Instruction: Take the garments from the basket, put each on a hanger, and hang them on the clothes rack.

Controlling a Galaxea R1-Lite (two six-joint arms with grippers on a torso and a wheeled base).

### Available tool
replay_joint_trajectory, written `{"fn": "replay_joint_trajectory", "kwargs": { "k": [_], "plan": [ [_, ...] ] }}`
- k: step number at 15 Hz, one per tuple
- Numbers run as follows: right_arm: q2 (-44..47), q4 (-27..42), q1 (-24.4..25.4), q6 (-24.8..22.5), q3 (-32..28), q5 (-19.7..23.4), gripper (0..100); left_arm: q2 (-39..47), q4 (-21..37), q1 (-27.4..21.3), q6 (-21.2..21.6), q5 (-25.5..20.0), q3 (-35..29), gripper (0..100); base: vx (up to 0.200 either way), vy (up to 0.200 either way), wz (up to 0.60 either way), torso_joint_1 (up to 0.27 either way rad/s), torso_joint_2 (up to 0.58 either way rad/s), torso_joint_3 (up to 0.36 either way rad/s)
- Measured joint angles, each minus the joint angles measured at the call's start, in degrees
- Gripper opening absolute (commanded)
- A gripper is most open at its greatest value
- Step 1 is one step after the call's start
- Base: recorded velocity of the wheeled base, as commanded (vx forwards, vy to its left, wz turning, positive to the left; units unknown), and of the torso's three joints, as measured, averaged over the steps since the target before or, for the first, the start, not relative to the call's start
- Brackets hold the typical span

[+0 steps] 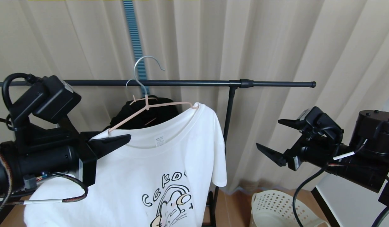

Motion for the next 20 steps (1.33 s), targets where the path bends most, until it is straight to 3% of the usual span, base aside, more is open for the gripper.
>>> {"fn": "replay_joint_trajectory", "kwargs": {
  "k": [20],
  "plan": [
    [-0.85,-0.09,0.2,0.0,-0.12,-0.1,100,28.22,-2.77,3.3,-10.18,4.16,-18.82,0,0.0,0.0,0.0,0.0,0.0,0.0]
  ]
}}
